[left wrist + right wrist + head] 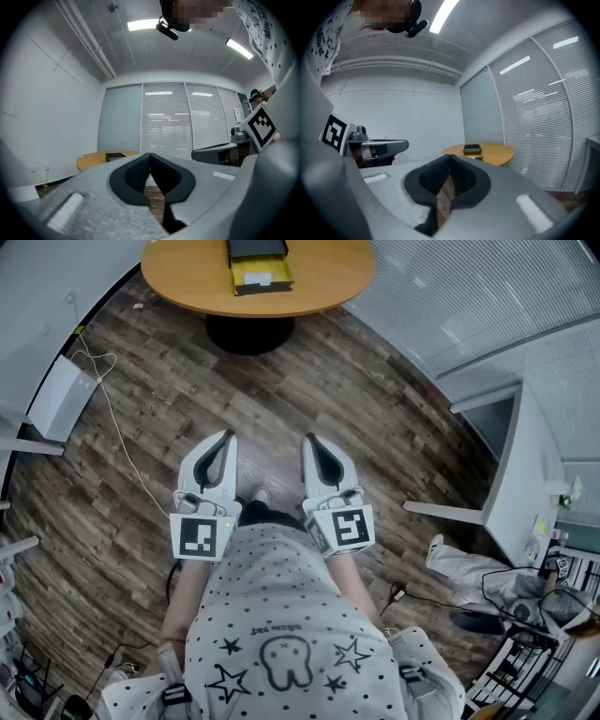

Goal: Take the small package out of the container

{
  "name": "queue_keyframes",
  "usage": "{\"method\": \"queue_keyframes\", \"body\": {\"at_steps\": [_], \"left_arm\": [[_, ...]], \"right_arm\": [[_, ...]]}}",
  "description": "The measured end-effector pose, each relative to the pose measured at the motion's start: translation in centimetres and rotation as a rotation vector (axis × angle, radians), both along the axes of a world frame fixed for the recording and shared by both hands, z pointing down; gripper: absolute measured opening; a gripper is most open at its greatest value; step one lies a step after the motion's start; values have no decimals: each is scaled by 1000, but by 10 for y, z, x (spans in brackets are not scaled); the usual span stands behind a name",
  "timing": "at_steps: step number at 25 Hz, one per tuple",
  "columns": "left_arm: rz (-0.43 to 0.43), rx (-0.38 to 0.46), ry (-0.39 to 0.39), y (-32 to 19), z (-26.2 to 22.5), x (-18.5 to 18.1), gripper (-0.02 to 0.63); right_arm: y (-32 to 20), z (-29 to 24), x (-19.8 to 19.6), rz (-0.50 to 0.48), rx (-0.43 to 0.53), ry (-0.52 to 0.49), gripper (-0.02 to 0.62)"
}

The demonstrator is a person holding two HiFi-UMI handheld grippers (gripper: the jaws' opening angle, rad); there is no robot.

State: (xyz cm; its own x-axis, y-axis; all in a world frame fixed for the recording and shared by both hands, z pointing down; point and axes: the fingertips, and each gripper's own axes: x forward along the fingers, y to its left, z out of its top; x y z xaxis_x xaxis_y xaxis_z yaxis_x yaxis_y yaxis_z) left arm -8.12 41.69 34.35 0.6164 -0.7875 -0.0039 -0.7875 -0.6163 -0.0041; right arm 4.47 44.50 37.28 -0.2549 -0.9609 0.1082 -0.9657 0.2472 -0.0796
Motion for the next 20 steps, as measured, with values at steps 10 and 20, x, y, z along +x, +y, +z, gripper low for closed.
{"method": "queue_keyframes", "body": {"at_steps": [10, 20], "left_arm": [[-22, 16, 1, 6, -1, 0, 9], [-26, 1, -5, 17, 3, 6, 9]], "right_arm": [[8, -6, 6, -2, 18, 17, 5], [20, -9, 25, 47, 32, -18, 5]]}}
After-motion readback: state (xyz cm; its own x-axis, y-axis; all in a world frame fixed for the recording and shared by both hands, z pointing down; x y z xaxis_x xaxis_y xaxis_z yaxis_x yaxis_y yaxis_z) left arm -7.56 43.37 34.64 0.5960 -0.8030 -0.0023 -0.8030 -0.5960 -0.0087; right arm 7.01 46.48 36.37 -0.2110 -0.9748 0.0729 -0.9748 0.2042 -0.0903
